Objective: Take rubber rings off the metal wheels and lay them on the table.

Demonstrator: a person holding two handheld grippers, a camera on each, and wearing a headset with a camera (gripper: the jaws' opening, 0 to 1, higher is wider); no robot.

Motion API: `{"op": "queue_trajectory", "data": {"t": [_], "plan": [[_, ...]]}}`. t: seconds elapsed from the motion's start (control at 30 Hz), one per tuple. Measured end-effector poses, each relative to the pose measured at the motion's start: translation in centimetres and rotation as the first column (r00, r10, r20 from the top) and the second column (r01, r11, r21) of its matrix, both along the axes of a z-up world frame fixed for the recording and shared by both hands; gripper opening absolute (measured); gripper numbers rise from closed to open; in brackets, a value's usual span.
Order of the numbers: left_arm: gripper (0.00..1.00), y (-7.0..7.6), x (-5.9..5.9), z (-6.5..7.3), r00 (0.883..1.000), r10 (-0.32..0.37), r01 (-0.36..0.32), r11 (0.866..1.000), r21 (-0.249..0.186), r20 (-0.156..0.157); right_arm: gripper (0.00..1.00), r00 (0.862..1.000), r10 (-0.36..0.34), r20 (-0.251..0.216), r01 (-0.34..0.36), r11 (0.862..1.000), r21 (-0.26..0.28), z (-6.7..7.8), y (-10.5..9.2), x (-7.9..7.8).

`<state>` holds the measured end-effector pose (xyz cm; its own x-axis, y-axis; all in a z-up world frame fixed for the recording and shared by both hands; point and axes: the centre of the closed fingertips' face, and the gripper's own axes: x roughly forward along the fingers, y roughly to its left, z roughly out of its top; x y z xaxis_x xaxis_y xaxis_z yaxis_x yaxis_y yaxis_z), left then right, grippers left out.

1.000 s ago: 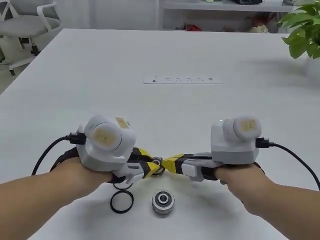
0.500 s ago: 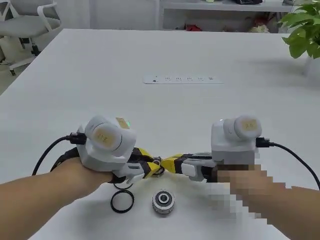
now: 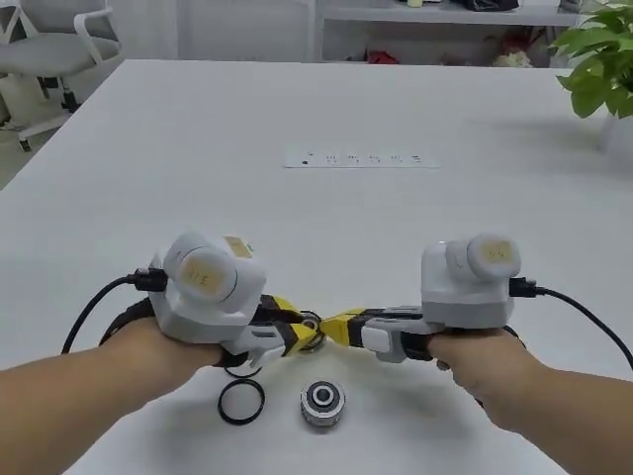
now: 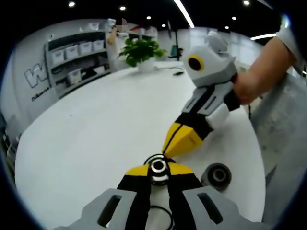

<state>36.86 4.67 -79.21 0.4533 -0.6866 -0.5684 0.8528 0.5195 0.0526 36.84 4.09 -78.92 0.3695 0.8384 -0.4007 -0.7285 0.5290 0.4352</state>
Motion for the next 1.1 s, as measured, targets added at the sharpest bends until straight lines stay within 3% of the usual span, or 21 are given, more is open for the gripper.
{"op": "queue_trajectory", "data": {"t": [0.1, 0.2, 0.27, 0.5, 1.1], "plan": [[0.14, 0.0, 0.0, 0.0, 1.0, -0.003, 0.003, 1.0, -0.005, -0.014, 0.0, 1.0, -0.001, -0.002, 0.001, 1.0, 0.004, 0.1, 0.0, -0.1], [0.17, 0.1, -0.2, 0.2, 1.0, -0.027, 0.027, 1.0, 0.014, 0.008, 0.0, 1.0, -0.001, 0.001, 0.001, 1.0, 0.007, 0.2, 0.1, -0.1], [0.18, 0.0, -0.4, 0.7, 0.999, -0.033, 0.033, 0.999, -0.001, 0.003, 0.0, 1.0, -0.001, -0.001, 0.001, 1.0, 0.014, 0.4, 0.2, -0.2], [0.24, 0.6, -0.6, 2.1, 0.999, -0.038, 0.039, 0.999, -0.026, 0.03, 0.0, 1.0, -0.001, 0.002, 0.001, 1.0, 0.025, 0.9, 0.3, -0.2], [0.43, 3.8, -1.9, 4.2, 0.999, 0.017, -0.014, 0.996, -0.093, 0.032, 0.0, 0.999, 0.033, -0.004, -0.033, 0.997, 0.065, 2.1, 1.7, -1.0]]}}
